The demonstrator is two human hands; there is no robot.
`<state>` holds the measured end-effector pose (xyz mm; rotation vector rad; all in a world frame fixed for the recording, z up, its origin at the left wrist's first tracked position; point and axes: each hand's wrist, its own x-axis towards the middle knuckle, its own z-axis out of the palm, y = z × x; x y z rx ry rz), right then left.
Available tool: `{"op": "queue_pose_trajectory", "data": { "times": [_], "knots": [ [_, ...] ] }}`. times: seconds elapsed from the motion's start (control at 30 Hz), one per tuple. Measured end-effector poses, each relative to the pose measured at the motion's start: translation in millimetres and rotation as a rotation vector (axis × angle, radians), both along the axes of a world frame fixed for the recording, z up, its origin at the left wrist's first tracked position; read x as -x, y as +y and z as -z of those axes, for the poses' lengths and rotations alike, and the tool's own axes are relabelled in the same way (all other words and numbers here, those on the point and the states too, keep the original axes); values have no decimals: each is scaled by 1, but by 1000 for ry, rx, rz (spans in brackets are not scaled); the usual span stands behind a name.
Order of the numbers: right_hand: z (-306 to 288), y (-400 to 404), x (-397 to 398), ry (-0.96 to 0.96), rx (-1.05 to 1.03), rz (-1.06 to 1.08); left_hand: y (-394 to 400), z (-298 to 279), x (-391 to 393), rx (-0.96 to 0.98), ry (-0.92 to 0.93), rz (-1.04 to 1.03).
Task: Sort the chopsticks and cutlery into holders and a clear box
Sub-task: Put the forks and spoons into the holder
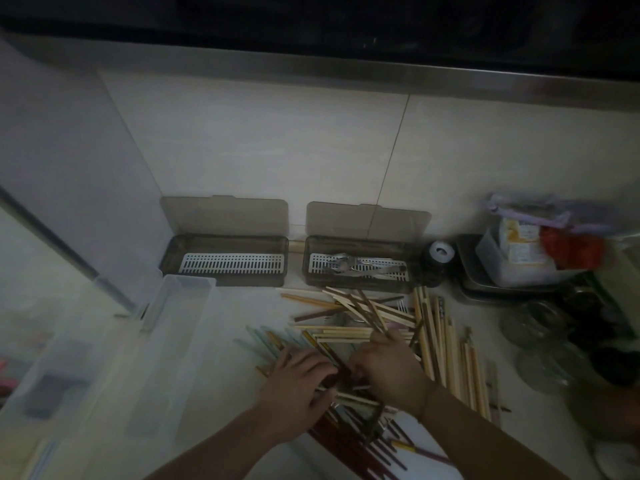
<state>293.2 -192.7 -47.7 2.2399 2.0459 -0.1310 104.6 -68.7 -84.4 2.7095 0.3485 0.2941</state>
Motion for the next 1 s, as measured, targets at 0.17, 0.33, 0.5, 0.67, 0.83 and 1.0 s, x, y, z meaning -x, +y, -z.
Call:
{"op": "queue_pose_trajectory", "data": {
  "times": [0.17,0.33,0.5,0.67,0.83,1.0],
  "knots": [
    [-9,-4,2,-23,-159,67,-14,-11,-23,97,208,-126],
    [-21,-27,-10,-32,-358,87,-14,2,-25,65,60,-157],
    [-13,-49,-39,-35,-368,216,0,8,-33,147,-58,-108],
    [-20,-33,-75,327,-521,571,34,-15,-62,121,-258,-123],
    [-35,35,-121,325,-349,587,60,-52,-95,-92,360,-348],
    [-30,81,-133,292,-183,611,62,-59,-99,-85,604,-352]
  ]
}}
